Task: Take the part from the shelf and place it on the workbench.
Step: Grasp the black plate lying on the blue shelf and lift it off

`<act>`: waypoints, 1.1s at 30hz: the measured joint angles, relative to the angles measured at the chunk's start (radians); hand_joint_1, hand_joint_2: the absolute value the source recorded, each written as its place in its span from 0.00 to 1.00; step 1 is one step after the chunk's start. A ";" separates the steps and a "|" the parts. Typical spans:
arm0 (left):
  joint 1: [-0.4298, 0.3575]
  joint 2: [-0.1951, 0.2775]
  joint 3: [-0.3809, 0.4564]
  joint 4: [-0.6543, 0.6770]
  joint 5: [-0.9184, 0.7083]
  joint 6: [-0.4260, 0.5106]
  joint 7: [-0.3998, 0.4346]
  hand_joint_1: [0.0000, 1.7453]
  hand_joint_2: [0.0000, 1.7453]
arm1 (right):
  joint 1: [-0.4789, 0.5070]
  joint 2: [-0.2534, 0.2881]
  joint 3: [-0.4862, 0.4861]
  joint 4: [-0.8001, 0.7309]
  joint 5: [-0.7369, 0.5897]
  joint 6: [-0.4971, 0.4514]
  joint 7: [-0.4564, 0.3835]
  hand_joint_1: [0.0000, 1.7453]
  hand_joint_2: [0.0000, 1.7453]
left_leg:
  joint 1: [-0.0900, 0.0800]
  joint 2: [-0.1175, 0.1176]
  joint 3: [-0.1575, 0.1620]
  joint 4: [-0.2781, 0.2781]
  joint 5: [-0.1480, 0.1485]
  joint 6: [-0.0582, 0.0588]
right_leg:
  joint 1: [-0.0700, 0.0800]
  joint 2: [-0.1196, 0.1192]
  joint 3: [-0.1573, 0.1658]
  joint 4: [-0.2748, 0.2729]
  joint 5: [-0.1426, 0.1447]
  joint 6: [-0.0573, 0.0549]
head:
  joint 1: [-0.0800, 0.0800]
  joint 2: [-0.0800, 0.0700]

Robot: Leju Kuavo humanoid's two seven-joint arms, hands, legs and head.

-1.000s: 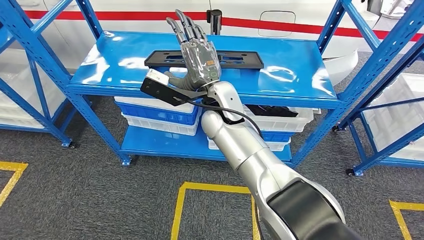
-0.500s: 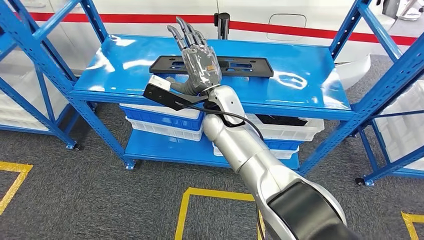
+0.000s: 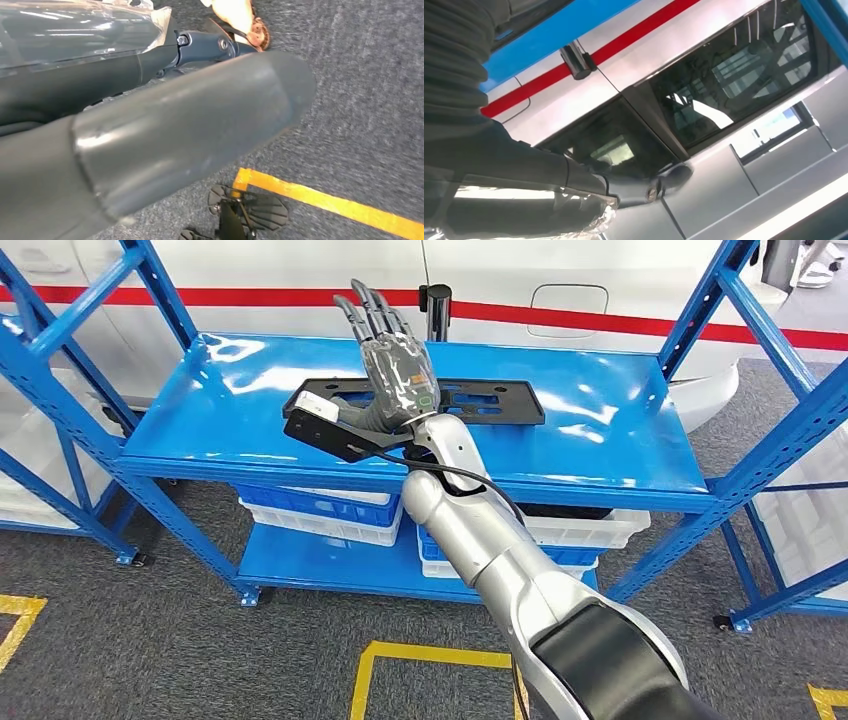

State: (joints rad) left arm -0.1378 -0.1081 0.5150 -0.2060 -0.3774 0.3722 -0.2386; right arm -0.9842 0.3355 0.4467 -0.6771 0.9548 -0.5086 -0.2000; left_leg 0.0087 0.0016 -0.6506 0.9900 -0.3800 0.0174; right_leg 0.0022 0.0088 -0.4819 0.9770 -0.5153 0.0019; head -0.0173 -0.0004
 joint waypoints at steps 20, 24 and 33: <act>0.000 0.000 -0.034 0.001 -0.032 -0.025 0.014 0.00 0.00 | 0.046 -0.025 -0.007 -0.018 -0.024 0.015 -0.037 0.00 1.00 | -0.002 -0.013 0.097 0.097 -0.139 -0.003 | -0.020 -0.008 -0.198 0.050 0.119 0.015 | -0.003 0.000; 0.009 -0.001 -0.036 0.003 -0.043 -0.026 0.060 0.00 0.00 | 0.103 -0.034 -0.017 -0.052 -0.079 0.047 -0.098 0.00 1.00 | 0.005 -0.008 -0.048 0.324 -0.251 -0.029 | -0.030 -0.006 -0.167 0.023 0.136 -0.015 | -0.008 0.000; 0.054 -0.002 -0.079 0.014 -0.150 -0.021 0.392 0.00 0.00 | 0.356 -0.102 0.003 -0.400 -0.206 0.145 -0.141 0.00 1.00 | 0.020 0.000 0.014 0.040 -0.072 -0.019 | -0.016 -0.004 -0.140 0.032 0.093 0.015 | -0.005 0.000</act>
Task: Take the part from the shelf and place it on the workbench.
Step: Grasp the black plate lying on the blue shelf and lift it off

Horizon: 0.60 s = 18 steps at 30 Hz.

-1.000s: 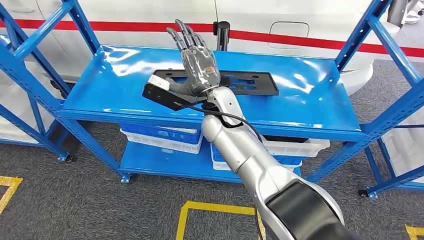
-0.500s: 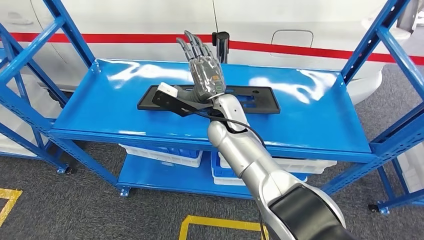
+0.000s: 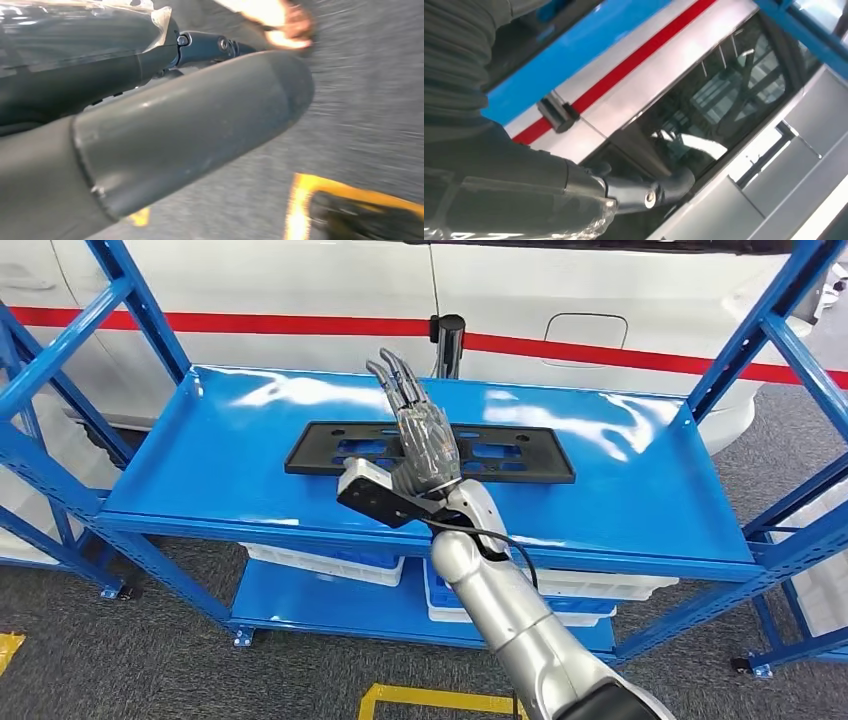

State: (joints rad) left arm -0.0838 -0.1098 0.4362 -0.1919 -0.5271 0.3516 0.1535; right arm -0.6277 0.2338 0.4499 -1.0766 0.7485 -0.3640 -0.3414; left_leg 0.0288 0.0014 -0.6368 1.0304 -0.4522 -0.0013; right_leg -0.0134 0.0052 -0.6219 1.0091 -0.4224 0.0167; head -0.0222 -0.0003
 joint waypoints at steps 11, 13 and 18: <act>0.015 -0.013 -0.038 0.004 -0.043 -0.029 0.123 0.00 0.00 | 0.209 -0.103 0.112 -0.334 0.121 0.117 0.123 0.00 1.00 | -0.021 -0.009 0.005 -0.006 0.030 0.031 | 0.002 -0.005 0.011 -0.016 -0.004 -0.027 | 0.014 0.000; 0.015 -0.014 -0.040 0.004 -0.048 -0.026 0.107 0.00 0.00 | 0.217 -0.112 0.129 -0.335 0.179 0.108 0.151 0.00 1.00 | -0.024 -0.009 0.005 -0.006 0.030 0.034 | 0.001 -0.005 0.011 -0.017 -0.004 -0.026 | 0.014 0.000; 0.014 -0.015 -0.040 0.003 -0.065 -0.015 0.073 0.00 0.00 | 0.200 -0.118 0.140 -0.267 0.322 0.017 0.213 0.00 1.00 | -0.028 -0.009 0.005 -0.005 0.029 0.036 | -0.005 -0.005 0.016 -0.018 -0.001 0.009 | 0.014 0.000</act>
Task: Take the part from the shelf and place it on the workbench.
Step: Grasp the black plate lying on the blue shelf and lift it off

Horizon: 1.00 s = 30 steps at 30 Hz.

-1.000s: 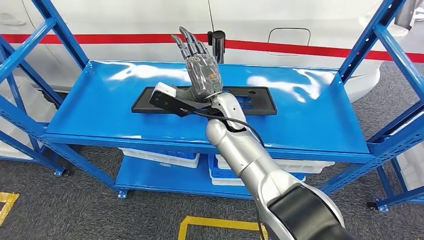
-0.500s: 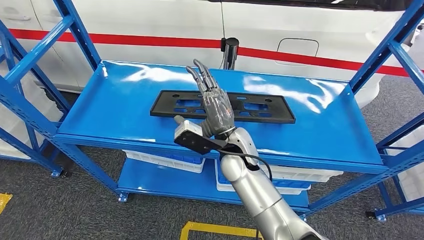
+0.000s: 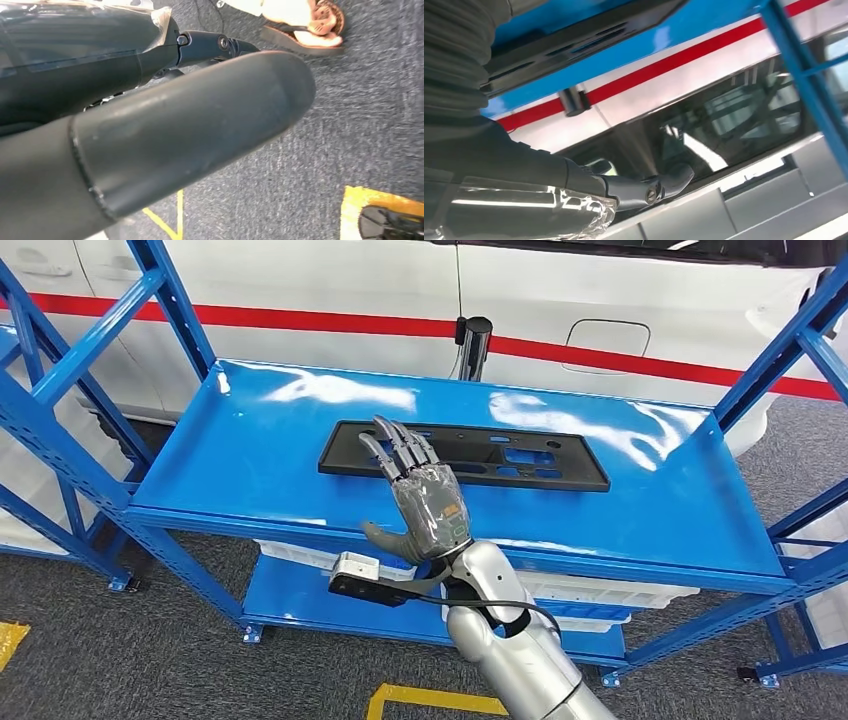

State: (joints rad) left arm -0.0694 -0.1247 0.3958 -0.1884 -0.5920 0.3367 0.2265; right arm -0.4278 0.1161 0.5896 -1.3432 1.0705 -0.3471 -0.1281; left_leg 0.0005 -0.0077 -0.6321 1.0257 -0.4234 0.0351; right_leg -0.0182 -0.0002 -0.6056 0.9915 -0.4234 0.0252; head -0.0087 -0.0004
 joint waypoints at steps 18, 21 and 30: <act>0.000 -0.002 -0.020 0.000 -0.079 0.001 0.033 0.00 0.00 | -0.180 0.000 -0.193 0.383 0.237 -0.156 0.187 0.00 1.00 | 0.007 0.000 0.000 0.000 0.000 -0.001 | 0.003 0.000 0.002 0.001 0.000 0.022 | 0.000 0.000; 0.000 -0.003 -0.022 0.000 -0.082 0.001 0.029 0.00 0.00 | -0.188 0.000 -0.221 0.412 0.234 -0.155 0.186 0.00 1.00 | 0.007 0.001 0.000 0.000 0.000 -0.001 | 0.005 0.000 0.003 0.001 0.000 0.022 | 0.000 0.000; 0.000 -0.003 -0.022 0.000 -0.094 -0.003 0.017 0.00 0.00 | -0.177 0.006 -0.248 0.425 0.264 -0.141 0.185 0.00 1.00 | 0.007 0.001 -0.001 0.000 0.000 -0.002 | 0.005 0.000 0.002 0.001 0.000 0.022 | -0.001 0.000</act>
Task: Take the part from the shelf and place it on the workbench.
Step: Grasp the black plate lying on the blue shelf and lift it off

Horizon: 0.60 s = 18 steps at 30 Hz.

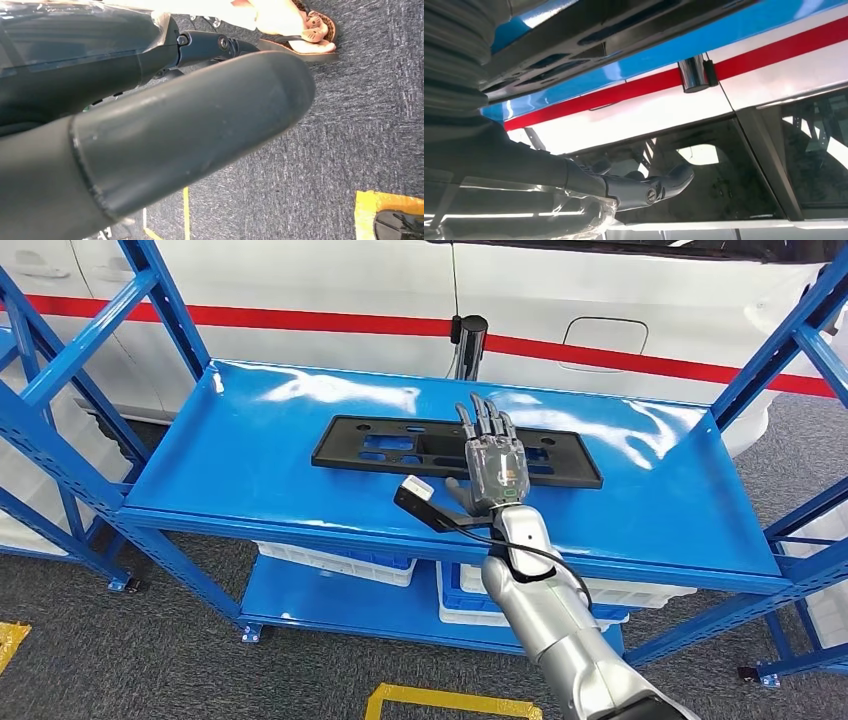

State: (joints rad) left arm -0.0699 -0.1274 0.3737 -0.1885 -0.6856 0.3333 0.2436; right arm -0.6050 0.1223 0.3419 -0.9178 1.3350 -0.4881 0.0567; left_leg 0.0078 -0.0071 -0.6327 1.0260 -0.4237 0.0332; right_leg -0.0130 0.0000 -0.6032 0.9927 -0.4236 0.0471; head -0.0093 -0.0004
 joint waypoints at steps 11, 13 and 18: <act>0.000 0.000 0.000 0.000 -0.008 -0.003 -0.004 0.00 0.00 | 0.003 0.010 -0.020 -0.003 0.011 0.013 -0.010 0.00 1.00 | 0.000 0.000 0.000 0.000 0.000 0.000 | 0.000 0.000 0.000 0.000 0.000 0.000 | 0.000 0.000; 0.000 0.000 0.000 0.000 -0.008 -0.003 -0.003 0.00 0.00 | 0.003 0.010 -0.020 -0.003 0.011 0.014 -0.011 0.00 1.00 | 0.000 0.000 0.000 0.000 0.000 0.000 | 0.000 0.000 0.000 0.000 0.000 0.000 | 0.000 0.000; 0.000 0.000 0.000 0.000 -0.012 -0.003 -0.001 0.00 0.00 | 0.003 0.011 -0.020 -0.003 0.033 0.024 -0.010 0.00 1.00 | 0.000 0.000 0.000 0.000 0.000 0.000 | 0.000 0.000 0.000 0.000 0.000 0.000 | 0.000 0.000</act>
State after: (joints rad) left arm -0.0699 -0.1274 0.3742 -0.1885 -0.6973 0.3303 0.2421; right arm -0.6019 0.1337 0.3216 -0.9205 1.3675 -0.4640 0.0466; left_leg 0.0078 -0.0068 -0.6327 1.0260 -0.4237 0.0331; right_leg -0.0129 0.0001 -0.6032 0.9927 -0.4237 0.0471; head -0.0091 -0.0004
